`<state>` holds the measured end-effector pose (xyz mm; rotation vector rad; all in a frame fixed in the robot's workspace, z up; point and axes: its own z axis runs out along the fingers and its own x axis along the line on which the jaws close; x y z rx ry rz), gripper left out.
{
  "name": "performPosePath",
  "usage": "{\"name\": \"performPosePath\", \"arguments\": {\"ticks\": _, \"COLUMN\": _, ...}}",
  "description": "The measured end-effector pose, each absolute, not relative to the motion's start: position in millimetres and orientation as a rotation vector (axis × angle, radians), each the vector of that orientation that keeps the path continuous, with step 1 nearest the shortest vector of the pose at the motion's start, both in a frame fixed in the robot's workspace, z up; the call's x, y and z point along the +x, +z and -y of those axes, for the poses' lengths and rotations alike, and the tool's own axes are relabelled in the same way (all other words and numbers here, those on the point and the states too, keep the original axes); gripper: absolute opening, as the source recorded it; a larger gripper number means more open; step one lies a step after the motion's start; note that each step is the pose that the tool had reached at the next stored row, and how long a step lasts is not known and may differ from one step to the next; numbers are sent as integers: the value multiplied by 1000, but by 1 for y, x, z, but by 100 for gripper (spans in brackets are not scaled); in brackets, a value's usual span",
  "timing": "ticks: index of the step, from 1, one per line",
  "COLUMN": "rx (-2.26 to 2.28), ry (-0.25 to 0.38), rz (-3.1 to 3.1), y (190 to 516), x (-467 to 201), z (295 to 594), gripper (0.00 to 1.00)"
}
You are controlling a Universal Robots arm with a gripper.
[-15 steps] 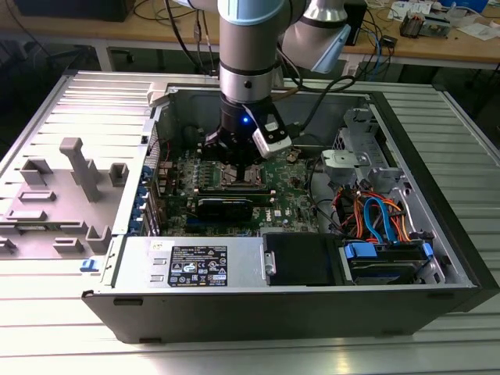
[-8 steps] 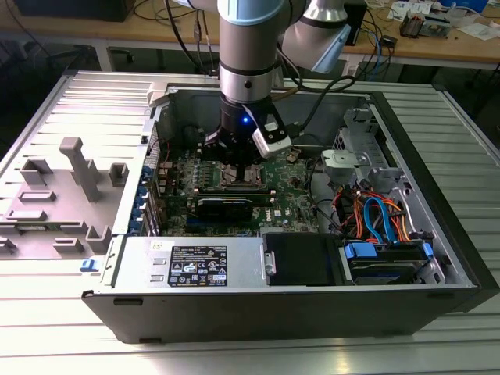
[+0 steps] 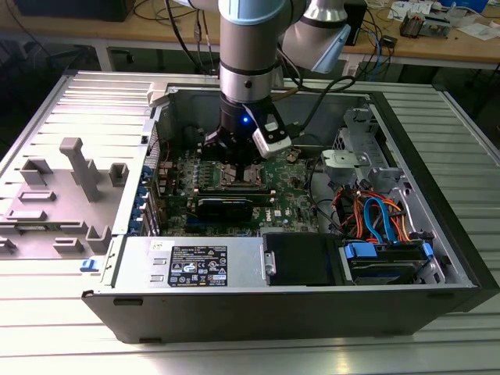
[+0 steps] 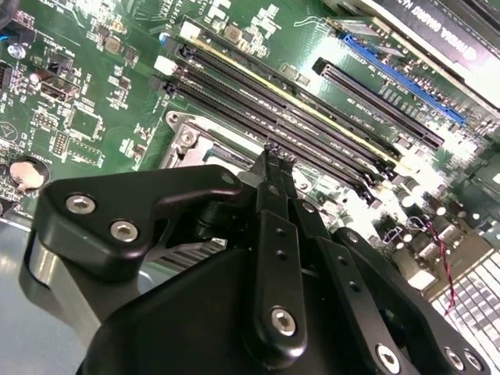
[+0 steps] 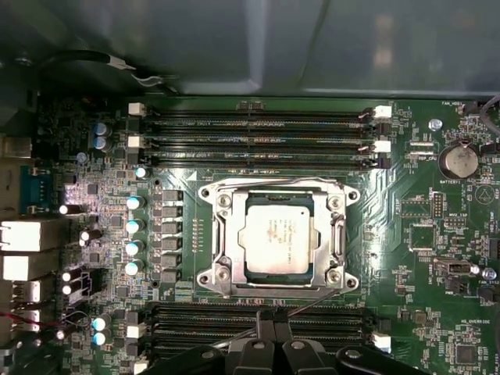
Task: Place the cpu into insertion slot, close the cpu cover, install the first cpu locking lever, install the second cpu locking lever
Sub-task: 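Install the second cpu locking lever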
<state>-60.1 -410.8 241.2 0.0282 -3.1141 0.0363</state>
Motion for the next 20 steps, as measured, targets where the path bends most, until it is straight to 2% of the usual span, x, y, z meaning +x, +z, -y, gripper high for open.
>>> {"name": "performPosePath", "arguments": {"ticks": 20, "rx": 168, "ry": -121, "rz": 3071, "y": 229, "x": -68, "z": 433, "gripper": 11}}
